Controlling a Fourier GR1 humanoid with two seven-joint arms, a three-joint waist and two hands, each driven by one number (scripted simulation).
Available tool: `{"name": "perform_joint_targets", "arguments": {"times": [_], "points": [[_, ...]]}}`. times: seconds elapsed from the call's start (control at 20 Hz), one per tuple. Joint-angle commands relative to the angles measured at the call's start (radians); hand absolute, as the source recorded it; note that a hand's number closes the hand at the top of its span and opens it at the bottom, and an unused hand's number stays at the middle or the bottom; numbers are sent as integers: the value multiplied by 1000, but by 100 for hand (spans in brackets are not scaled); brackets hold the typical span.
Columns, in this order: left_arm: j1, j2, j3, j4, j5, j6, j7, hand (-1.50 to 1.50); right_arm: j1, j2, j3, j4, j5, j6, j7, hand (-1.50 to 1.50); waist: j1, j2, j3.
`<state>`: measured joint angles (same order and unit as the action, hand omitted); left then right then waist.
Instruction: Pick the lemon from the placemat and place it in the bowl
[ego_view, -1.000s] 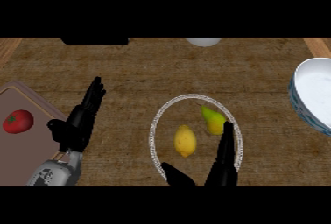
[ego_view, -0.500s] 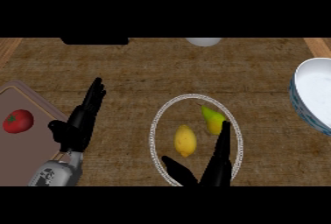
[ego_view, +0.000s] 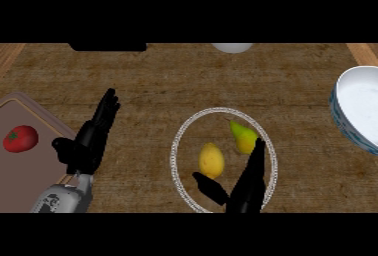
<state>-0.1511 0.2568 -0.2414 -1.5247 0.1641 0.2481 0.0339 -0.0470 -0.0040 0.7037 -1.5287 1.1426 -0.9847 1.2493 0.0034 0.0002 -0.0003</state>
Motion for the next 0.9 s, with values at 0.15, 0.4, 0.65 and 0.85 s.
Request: {"name": "perform_joint_targets", "arguments": {"times": [0.15, 0.4, 0.65, 0.85], "points": [[23, -30, -7, 24, -27, -18, -28, 0, -76, 4, 12, 119, -112, -57, 108, -150, 3, 1, 0], [3, -35, 12, -25, -45, -3, 35, 0, -133, 4, 41, 143, -178, 93, -13, 150, 5, 0, 1], [28, -81, -21, -33, -93, 29, 16, 0, -101, 3, 107, 128, -142, 103, -10, 150, -3, -2, 0], [-8, -41, 53, 5, -42, -44, 16, 0, -179, -29, 157, 174, -299, 12, -130, 150, 4, 1, 1]]}}
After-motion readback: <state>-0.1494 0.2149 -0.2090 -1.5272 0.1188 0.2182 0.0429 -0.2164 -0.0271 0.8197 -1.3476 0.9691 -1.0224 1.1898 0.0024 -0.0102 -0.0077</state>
